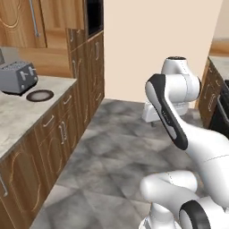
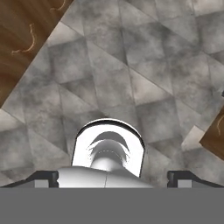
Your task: Move the hot dog bun to the plate on the dining table and place the condiment next to that plate. Then navigate to the fridge and take the sausage and place it on the plate as well.
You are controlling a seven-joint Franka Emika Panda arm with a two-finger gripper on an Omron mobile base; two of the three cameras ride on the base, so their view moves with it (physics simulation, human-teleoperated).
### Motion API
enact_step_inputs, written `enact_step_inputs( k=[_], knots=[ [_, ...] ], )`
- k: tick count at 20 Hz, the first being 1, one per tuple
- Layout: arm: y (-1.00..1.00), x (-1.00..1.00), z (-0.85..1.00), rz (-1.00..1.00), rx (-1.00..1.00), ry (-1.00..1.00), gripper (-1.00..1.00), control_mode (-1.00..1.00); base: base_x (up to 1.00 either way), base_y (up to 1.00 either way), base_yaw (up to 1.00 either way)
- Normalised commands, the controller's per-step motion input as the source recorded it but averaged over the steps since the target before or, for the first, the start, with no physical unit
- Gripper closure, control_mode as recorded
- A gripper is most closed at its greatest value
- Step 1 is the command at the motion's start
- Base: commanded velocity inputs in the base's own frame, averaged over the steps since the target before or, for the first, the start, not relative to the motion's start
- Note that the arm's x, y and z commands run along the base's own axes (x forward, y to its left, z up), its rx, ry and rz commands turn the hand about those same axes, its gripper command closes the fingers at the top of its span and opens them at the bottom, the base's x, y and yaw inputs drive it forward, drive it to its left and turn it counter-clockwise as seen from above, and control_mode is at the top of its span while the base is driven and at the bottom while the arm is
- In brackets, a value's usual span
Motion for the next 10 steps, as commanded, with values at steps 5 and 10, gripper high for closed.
enact_step_inputs(
  k=[5, 10],
  knots=[
    [0.00, 0.00, 0.00, 0.00, 0.00, 0.00, -1.00, 1.00, 1.00, 0.20, -0.01],
    [0.00, 0.00, 0.00, 0.00, 0.00, 0.00, -1.00, 1.00, 1.00, -0.02, 0.02]
  ],
)
